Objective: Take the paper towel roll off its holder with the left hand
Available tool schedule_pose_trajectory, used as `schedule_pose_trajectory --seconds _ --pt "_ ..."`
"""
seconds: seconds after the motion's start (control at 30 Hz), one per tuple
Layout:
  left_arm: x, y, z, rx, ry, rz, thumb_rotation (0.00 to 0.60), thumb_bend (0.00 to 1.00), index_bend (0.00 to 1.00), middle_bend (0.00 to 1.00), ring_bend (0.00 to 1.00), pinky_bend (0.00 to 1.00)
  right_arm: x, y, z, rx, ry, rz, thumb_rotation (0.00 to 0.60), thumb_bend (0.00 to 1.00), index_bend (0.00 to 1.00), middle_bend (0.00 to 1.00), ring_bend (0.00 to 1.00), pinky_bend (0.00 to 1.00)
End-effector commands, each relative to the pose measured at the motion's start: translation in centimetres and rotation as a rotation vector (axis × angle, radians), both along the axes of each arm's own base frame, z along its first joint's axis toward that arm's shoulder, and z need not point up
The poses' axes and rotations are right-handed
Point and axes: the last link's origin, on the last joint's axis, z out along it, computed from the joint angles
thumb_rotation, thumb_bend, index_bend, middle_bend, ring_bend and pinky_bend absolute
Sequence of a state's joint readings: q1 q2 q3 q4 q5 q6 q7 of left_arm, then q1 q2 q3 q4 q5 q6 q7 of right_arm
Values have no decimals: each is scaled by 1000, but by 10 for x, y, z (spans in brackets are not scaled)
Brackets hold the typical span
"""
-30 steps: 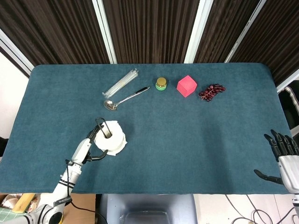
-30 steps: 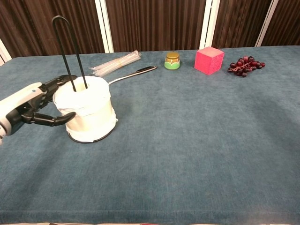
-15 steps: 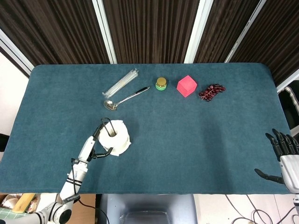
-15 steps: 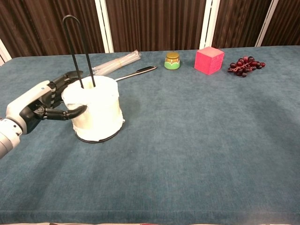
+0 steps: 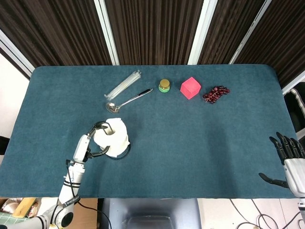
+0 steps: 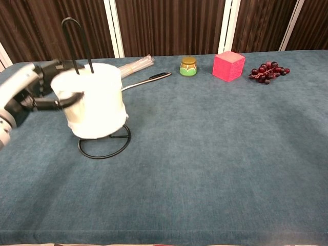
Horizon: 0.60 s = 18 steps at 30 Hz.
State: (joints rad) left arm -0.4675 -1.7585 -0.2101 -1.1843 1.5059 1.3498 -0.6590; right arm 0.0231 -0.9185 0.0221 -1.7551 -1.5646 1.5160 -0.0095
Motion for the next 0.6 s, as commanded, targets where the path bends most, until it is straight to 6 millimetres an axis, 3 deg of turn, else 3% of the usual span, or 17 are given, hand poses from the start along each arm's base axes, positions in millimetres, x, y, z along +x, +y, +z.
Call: schedule_pose_trajectory --seconds 0.03,0.33,0.47,0.6 --pt "19 14 40 88 33 -74 600 342 388 380 308 557 0 0 0 -1 -2 0 600 116 0 0 0 92" --pt "52 27 122 190 129 -136 600 340 381 367 309 567 0 1 -2 5 3 5 600 115 0 0 0 91" --pt "54 26 131 193 138 -137 600 338 381 365 310 567 1 1 -2 7 3 6 600 115 0 0 0 91" --pt "60 21 163 231 172 -141 600 338 380 366 310 567 0 2 -4 17 7 6 600 115 0 0 0 91"
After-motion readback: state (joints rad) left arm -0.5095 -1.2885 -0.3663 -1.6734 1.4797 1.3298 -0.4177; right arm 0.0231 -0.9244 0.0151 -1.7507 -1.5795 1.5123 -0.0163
